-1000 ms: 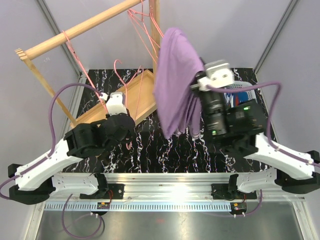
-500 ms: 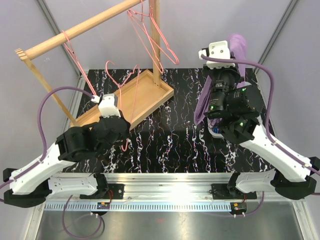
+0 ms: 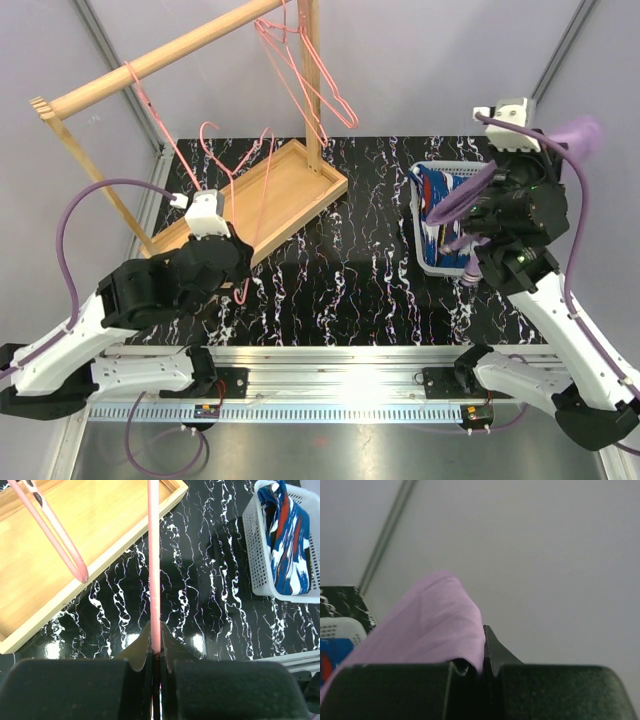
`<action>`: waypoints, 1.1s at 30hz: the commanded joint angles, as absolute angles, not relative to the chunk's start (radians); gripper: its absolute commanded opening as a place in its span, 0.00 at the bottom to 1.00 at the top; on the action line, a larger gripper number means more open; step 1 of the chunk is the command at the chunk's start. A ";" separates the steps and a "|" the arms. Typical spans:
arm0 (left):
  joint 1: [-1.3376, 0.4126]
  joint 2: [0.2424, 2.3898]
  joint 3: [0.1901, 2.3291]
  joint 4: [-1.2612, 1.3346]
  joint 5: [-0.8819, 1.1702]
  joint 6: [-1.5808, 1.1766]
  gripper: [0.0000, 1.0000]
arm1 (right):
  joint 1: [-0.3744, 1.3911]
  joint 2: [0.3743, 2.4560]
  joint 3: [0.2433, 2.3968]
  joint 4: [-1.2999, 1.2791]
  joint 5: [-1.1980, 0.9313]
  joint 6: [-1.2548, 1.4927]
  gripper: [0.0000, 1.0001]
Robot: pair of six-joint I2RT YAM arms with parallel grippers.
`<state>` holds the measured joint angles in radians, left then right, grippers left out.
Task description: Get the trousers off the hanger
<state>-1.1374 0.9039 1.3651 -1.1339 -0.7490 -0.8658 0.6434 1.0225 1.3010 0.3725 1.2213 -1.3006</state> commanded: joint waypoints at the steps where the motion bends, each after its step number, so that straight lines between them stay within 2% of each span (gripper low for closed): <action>1: -1.134 0.893 1.362 -1.097 -0.759 -0.836 0.00 | 0.560 0.973 1.301 0.307 1.238 -1.273 0.00; 7: -1.135 0.838 1.309 -1.039 -0.713 -0.796 0.00 | 0.399 0.891 1.154 0.131 1.192 -1.184 0.00; 10: -1.135 0.821 1.273 -1.003 -0.683 -0.781 0.00 | 0.305 0.880 1.060 -0.024 1.157 -1.020 0.00; 13: -1.134 0.816 1.252 -0.976 -0.654 -0.762 0.00 | 0.239 0.914 0.953 -0.034 1.128 -0.947 0.00; 17: -1.134 0.808 1.241 -0.963 -0.631 -0.747 0.00 | 0.229 0.992 0.871 0.116 1.124 -0.959 0.00; 22: -1.134 0.782 1.204 -0.946 -0.624 -0.742 0.00 | 0.229 1.115 0.961 0.088 1.109 -0.907 0.00; 33: -1.135 0.746 1.192 -0.966 -0.650 -0.749 0.00 | 0.241 1.471 1.147 0.209 1.088 -1.028 0.00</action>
